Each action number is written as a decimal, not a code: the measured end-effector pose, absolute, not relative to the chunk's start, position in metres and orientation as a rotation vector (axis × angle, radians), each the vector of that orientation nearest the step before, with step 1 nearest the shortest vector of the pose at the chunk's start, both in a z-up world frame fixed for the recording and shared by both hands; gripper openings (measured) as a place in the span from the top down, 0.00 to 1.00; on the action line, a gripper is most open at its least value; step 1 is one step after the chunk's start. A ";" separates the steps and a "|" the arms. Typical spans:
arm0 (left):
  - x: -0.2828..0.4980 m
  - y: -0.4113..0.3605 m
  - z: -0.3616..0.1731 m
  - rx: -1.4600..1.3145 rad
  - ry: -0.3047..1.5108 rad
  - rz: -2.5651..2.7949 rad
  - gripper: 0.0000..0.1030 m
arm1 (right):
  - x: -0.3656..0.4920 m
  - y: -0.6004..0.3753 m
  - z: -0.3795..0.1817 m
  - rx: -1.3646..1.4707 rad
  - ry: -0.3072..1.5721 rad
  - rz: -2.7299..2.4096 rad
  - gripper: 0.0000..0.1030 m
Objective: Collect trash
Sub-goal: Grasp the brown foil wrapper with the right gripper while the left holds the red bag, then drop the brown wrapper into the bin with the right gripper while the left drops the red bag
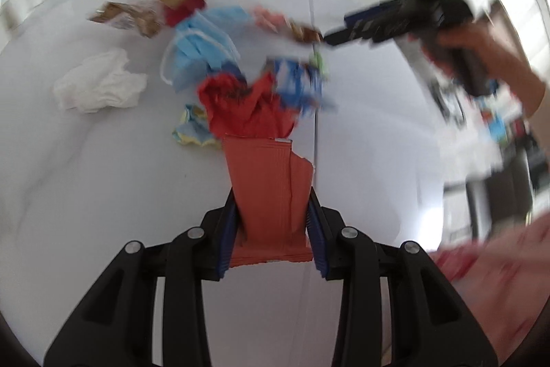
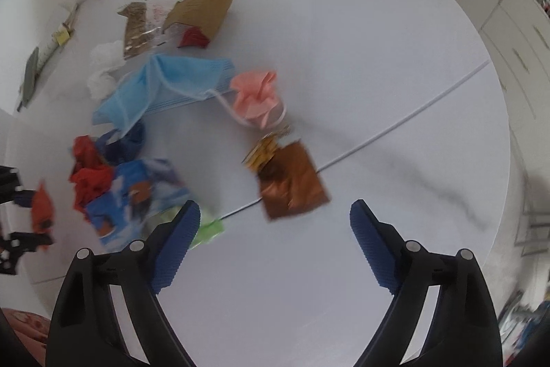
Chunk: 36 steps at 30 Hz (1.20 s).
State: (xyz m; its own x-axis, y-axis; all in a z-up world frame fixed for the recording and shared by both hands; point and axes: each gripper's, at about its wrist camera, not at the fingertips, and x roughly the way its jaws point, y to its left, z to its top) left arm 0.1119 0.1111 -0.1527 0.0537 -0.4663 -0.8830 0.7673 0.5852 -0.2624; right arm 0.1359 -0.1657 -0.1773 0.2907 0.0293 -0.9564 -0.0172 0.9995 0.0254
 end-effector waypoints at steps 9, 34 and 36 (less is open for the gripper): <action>0.085 0.064 -0.119 0.159 1.140 -0.853 0.65 | 0.166 -0.180 -0.207 -0.017 1.335 0.098 0.49; -0.026 -0.085 -0.085 0.327 1.104 -0.894 0.64 | -0.029 -0.239 -0.069 0.097 1.093 -0.149 0.75; -0.047 -0.114 -0.086 0.353 1.114 -0.937 0.64 | -0.060 -0.256 -0.067 0.120 1.095 -0.175 0.75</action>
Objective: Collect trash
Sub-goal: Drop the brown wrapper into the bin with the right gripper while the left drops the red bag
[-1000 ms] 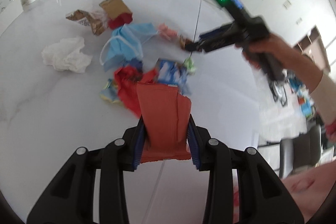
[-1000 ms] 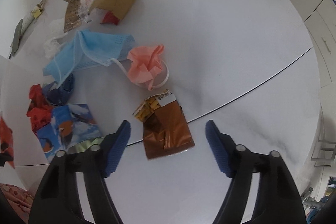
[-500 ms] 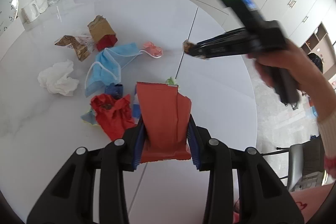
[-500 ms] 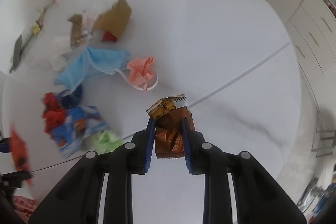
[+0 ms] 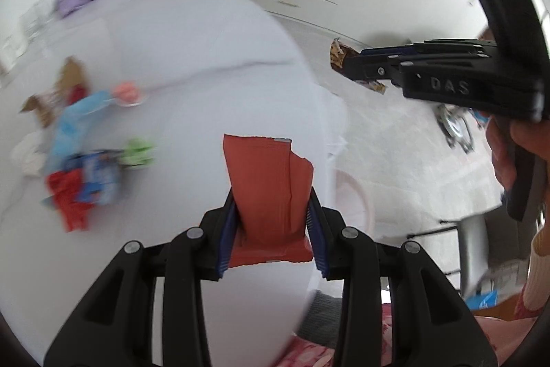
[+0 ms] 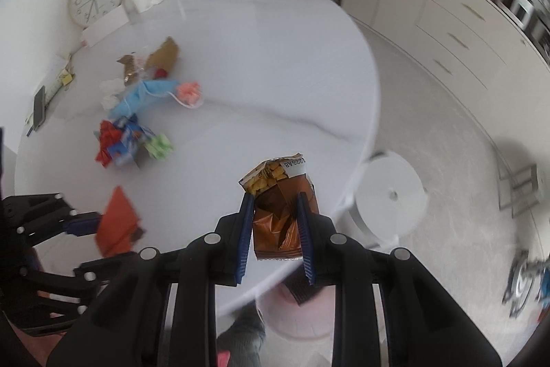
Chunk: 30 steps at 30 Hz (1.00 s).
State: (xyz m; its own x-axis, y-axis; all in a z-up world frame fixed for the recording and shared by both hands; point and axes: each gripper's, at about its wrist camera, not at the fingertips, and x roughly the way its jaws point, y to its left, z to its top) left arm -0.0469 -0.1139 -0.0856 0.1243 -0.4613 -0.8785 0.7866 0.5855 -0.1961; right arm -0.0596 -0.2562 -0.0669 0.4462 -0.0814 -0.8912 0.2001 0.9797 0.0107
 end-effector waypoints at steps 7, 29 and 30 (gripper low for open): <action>-0.107 -0.201 -0.096 0.476 1.124 -1.054 0.64 | -0.145 -0.306 -0.096 0.192 1.134 -0.244 0.75; -0.142 -0.256 -0.116 0.567 1.192 -0.995 0.64 | -0.212 -0.357 -0.151 0.259 1.234 -0.200 0.40; -0.142 -0.258 -0.117 0.570 1.193 -0.997 0.64 | -0.212 -0.358 -0.150 0.251 1.232 -0.208 0.38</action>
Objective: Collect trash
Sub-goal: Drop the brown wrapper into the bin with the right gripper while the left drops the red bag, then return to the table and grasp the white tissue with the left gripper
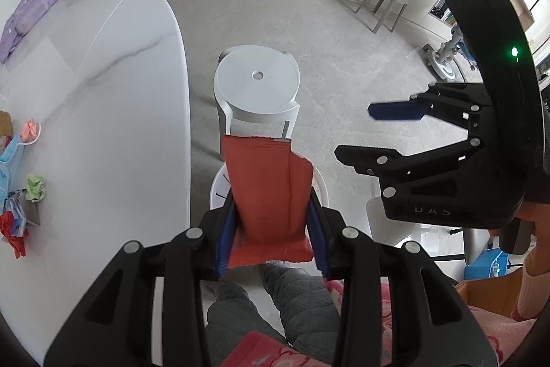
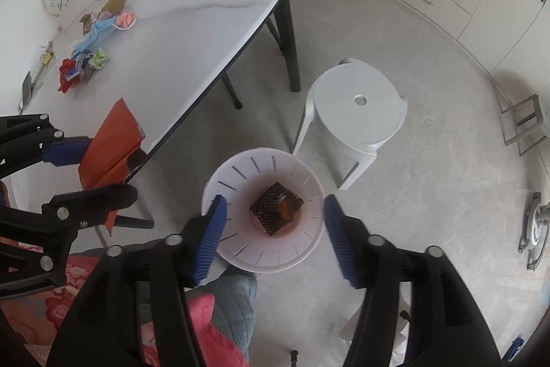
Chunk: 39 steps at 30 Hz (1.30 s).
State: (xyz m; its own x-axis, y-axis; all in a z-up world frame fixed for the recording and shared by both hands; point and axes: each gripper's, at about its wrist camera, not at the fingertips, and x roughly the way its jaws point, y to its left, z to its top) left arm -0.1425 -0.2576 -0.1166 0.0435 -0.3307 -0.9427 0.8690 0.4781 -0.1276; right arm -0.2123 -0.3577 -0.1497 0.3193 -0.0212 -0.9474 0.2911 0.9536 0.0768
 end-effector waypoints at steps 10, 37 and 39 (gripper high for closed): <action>-0.146 -0.268 -0.123 0.572 1.200 -1.000 0.25 | -0.218 -0.369 -0.146 0.226 1.226 -0.262 0.26; -0.050 -0.143 -0.085 0.360 1.114 -0.551 0.08 | -0.144 -0.309 -0.115 0.264 1.106 -0.221 0.03; -0.036 -0.116 -0.079 0.330 1.095 -0.506 0.08 | -0.127 -0.295 -0.110 0.271 1.089 -0.209 0.03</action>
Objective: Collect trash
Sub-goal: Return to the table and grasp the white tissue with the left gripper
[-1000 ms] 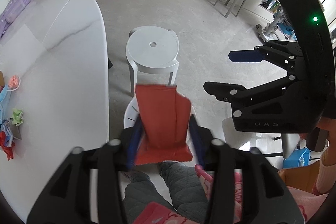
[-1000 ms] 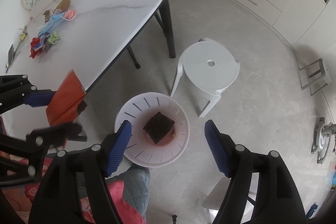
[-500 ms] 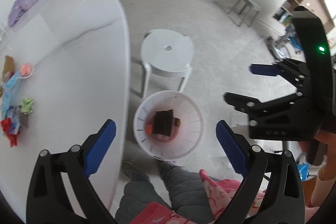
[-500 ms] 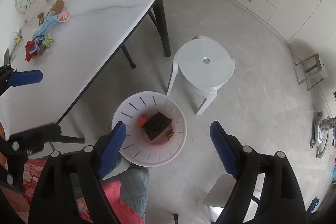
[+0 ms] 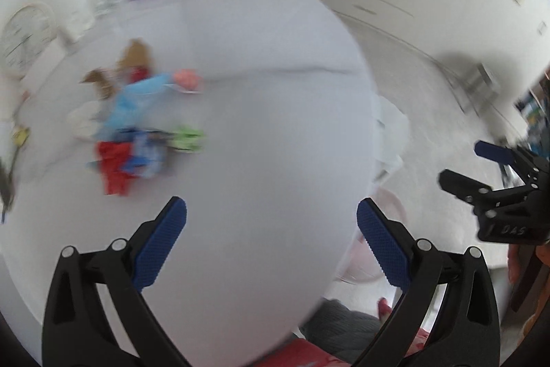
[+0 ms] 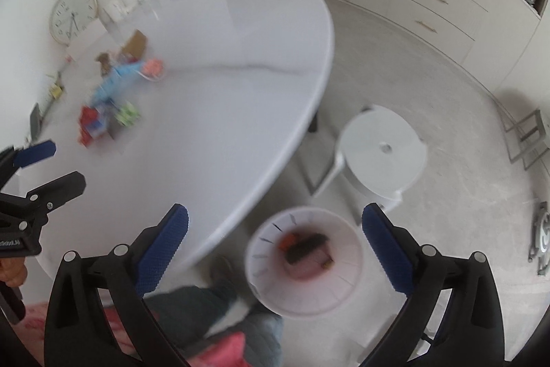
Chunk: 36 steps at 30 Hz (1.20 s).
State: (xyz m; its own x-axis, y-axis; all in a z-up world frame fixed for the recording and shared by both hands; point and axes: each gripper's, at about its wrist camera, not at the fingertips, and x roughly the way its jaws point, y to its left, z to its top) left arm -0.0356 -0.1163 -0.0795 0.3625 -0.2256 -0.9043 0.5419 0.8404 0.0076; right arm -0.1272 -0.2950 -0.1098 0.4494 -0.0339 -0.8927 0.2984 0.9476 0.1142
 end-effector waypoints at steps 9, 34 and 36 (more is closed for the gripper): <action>0.042 0.017 -0.075 0.174 1.064 -0.302 0.08 | -0.054 -0.238 -0.097 0.298 1.081 -0.163 0.03; 0.254 0.073 -0.190 0.118 1.105 -0.103 0.15 | 0.132 -0.151 -0.119 0.253 1.171 -0.053 0.03; 0.258 0.063 -0.197 0.185 1.105 -0.118 0.27 | 0.136 -0.153 -0.123 0.255 1.184 -0.050 0.03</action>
